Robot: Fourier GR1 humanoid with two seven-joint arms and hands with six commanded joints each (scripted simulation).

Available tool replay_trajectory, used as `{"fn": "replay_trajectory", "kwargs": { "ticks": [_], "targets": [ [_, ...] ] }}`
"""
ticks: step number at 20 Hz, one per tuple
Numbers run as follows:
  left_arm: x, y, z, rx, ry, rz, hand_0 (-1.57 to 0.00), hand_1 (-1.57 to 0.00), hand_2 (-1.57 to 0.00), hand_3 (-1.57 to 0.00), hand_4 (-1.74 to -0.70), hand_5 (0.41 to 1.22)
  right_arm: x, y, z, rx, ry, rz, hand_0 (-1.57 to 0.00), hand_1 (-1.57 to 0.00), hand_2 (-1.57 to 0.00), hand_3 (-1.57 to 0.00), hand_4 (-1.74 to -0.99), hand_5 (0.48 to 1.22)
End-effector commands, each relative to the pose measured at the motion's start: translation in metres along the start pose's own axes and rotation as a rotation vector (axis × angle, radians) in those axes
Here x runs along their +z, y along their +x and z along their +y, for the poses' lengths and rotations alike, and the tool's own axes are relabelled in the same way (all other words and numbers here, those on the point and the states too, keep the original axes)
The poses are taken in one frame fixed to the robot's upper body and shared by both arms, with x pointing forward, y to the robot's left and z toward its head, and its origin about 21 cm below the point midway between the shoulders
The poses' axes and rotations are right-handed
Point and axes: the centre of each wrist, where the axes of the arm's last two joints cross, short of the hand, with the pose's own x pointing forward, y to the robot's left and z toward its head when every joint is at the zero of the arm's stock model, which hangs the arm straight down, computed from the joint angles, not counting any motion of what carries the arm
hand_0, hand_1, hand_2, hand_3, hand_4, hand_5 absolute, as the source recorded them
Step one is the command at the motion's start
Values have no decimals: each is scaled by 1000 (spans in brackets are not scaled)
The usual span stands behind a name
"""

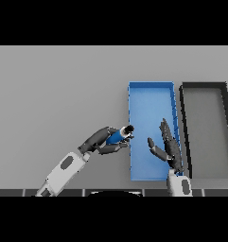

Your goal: Pick up the blue pipe and place it into the blue bin.

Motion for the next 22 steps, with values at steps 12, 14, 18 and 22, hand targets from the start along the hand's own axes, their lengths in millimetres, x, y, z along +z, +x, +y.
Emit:
{"fn": "replay_trajectory", "kwargs": {
  "ticks": [12,14,18,22],
  "targets": [
    [-3,3,0,-22,-13,-8,-1571,-1571,-1571,-1486,-1741,1221,-36,113,-17,-121,618,-197,1,1,1,1,-1309,503],
    [-2,1,3,-26,-14,1,-1571,-1571,-1571,-1484,-1741,1221,-44,125,-3,-78,699,-234,1,1,1,1,-1311,517],
    [-3,2,0,-13,-32,-19,-1571,-1571,-1571,-1488,-1741,1221,-61,134,18,-27,798,-242,1,1,1,1,-1253,529],
    [-1,4,-1,9,-51,-31,-1571,-1571,-1571,-1532,-1741,1221,-72,148,44,-2,877,-256,1,1,1,1,-1227,532]
  ]
}}
